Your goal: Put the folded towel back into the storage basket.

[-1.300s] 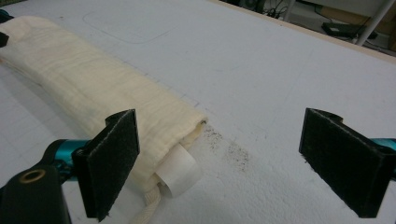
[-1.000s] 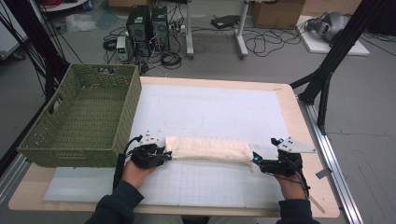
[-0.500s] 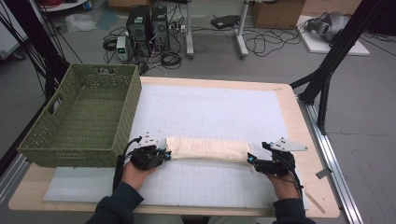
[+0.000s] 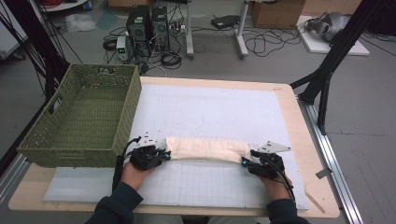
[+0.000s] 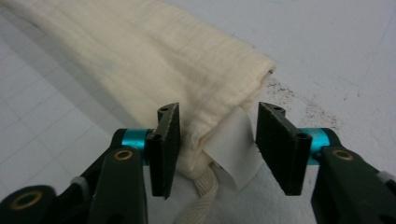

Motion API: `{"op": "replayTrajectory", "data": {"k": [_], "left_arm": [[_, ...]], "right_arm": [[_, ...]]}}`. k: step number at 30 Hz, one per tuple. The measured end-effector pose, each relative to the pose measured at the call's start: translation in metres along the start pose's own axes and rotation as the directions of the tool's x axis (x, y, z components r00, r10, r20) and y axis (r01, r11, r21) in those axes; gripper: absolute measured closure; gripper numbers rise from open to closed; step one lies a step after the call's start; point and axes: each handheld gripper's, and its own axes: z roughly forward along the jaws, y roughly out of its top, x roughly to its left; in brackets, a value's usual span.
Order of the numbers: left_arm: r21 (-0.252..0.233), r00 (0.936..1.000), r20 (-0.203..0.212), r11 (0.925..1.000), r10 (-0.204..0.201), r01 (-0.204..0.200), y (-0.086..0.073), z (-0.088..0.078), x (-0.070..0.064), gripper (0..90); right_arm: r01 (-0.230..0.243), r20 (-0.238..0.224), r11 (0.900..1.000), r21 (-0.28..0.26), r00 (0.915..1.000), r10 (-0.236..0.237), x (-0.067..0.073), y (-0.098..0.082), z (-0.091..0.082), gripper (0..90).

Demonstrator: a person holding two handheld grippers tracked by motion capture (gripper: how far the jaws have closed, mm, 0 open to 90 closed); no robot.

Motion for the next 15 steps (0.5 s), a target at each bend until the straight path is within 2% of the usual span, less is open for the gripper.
{"op": "replayTrajectory", "data": {"k": [9,12,15], "left_arm": [[-0.002,1.0,0.001,1.0,-0.001,0.001,-0.0007,0.0006,0.0001,79.5],[-0.003,1.0,0.001,1.0,-0.003,0.003,-0.0009,0.0009,0.0001,79.4],[-0.001,1.0,0.0,1.0,0.001,-0.001,-0.0008,0.001,0.0005,79.4]], "right_arm": [[-0.025,-0.037,1.0,0.004,0.999,0.025,-0.0017,-0.0019,0.0013,58.9],[-0.052,-0.064,0.999,0.001,0.9966,0.052,-0.0027,-0.0029,0.0017,65.1],[-0.054,-0.08,0.999,0.002,0.9953,0.054,-0.0012,-0.0029,0.0016,73.0]]}}
